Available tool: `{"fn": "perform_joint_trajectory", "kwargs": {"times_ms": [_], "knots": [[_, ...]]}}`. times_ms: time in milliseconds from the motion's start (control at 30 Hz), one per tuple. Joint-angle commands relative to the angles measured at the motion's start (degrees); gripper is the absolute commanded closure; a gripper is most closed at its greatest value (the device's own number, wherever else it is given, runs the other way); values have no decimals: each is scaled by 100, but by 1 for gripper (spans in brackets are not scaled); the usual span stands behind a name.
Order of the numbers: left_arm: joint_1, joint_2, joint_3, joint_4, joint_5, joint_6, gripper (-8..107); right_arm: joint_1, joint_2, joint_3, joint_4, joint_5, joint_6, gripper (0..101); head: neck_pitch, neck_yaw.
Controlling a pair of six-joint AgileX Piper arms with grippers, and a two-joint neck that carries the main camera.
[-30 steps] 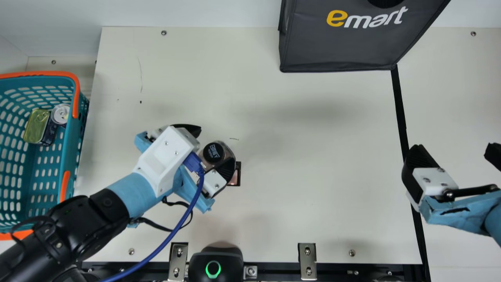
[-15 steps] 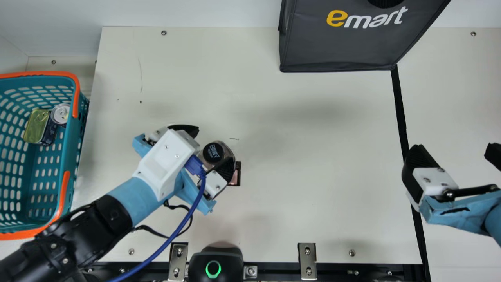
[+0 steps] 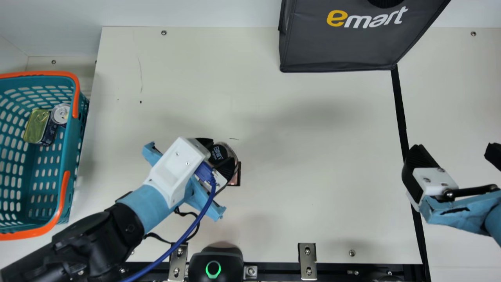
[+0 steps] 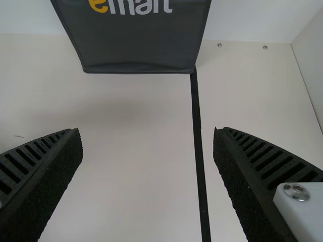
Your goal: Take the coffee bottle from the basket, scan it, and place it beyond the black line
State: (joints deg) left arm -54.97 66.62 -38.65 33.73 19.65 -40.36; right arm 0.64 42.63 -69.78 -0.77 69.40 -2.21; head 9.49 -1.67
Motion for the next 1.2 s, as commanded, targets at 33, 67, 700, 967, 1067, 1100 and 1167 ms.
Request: {"fn": "perform_joint_trajectory", "kwargs": {"times_ms": [33, 67, 700, 967, 1067, 1100, 1167], "knots": [[-5, 45, 57, 91, -6, -195, 89, 0, 0, 0, 0, 0, 0, 10, -157, 9], [-6, 57, 70, 109, -14, -228, 89, 0, 0, 0, 0, 0, 0, 10, -157, 9], [364, -18, 10, -462, -179, 695, 89, 0, 0, 0, 5, 6, 0, 10, -157, 9], [545, -163, -163, -1493, -153, 1989, 89, 0, 0, 0, 5, 6, 0, 10, -157, 9], [609, -214, -252, -1899, -110, 2510, 89, 0, 0, 0, 5, 6, 0, 10, -157, 9], [624, -231, -284, -2044, -92, 2682, 89, 0, 0, 0, 5, 6, 0, 10, -157, 9], [653, -264, -345, -2351, -59, 3051, 89, 0, 0, 0, 5, 6, 0, 10, -157, 9]]}}
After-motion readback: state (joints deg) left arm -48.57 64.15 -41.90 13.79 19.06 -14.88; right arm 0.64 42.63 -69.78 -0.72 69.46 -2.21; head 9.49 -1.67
